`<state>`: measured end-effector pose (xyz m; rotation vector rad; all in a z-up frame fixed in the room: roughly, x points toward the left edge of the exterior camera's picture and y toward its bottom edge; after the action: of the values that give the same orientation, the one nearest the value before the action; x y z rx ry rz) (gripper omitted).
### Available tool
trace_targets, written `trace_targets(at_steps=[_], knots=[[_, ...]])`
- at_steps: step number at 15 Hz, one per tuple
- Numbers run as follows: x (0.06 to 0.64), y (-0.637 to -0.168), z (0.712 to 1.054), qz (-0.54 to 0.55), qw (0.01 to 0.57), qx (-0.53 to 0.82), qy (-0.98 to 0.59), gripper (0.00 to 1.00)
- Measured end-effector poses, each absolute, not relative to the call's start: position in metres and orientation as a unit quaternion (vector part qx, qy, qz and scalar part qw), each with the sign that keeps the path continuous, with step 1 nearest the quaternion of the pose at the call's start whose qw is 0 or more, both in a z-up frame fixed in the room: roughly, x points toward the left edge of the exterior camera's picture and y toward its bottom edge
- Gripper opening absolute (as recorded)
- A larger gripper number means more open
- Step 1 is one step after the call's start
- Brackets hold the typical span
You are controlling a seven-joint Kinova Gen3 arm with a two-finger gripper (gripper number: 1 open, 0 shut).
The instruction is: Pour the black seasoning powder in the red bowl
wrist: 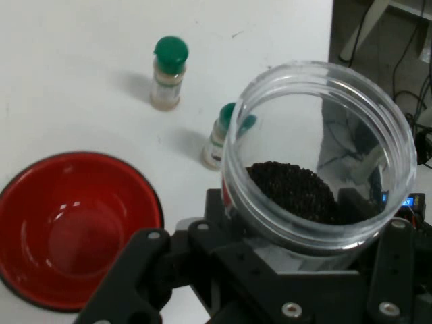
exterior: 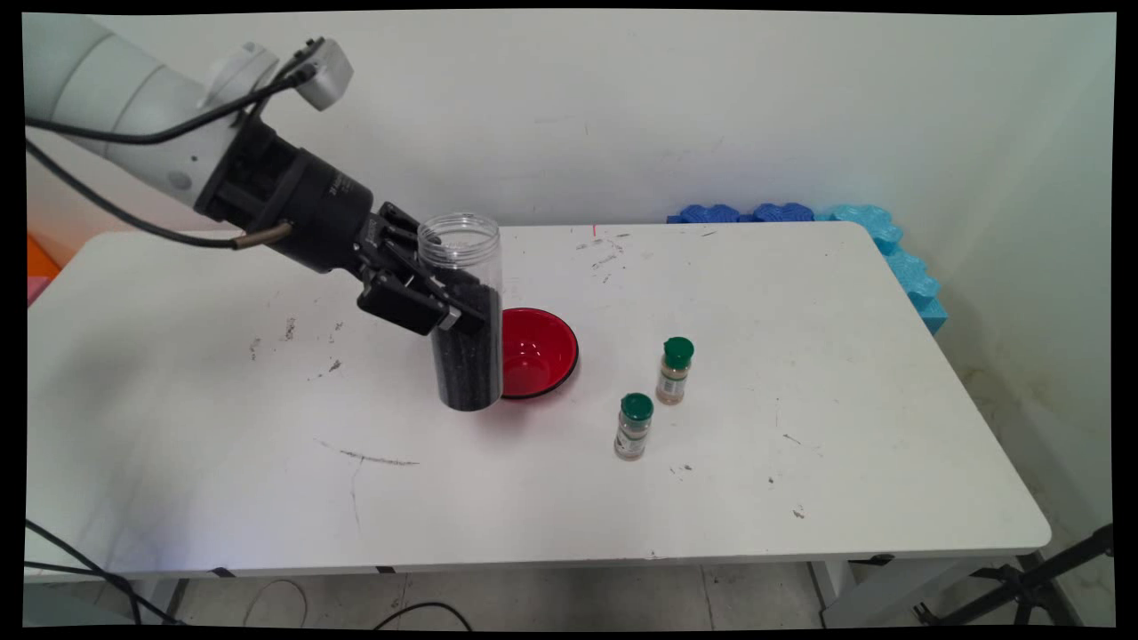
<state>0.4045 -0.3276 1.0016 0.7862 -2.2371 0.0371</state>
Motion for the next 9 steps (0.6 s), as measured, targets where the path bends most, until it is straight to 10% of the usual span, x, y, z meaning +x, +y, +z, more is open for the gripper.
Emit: trace_targets(at_steps=[9], knots=[[0.407, -0.353, 0.981, -0.022, 0.342, 0.399, -0.851, 0.0]])
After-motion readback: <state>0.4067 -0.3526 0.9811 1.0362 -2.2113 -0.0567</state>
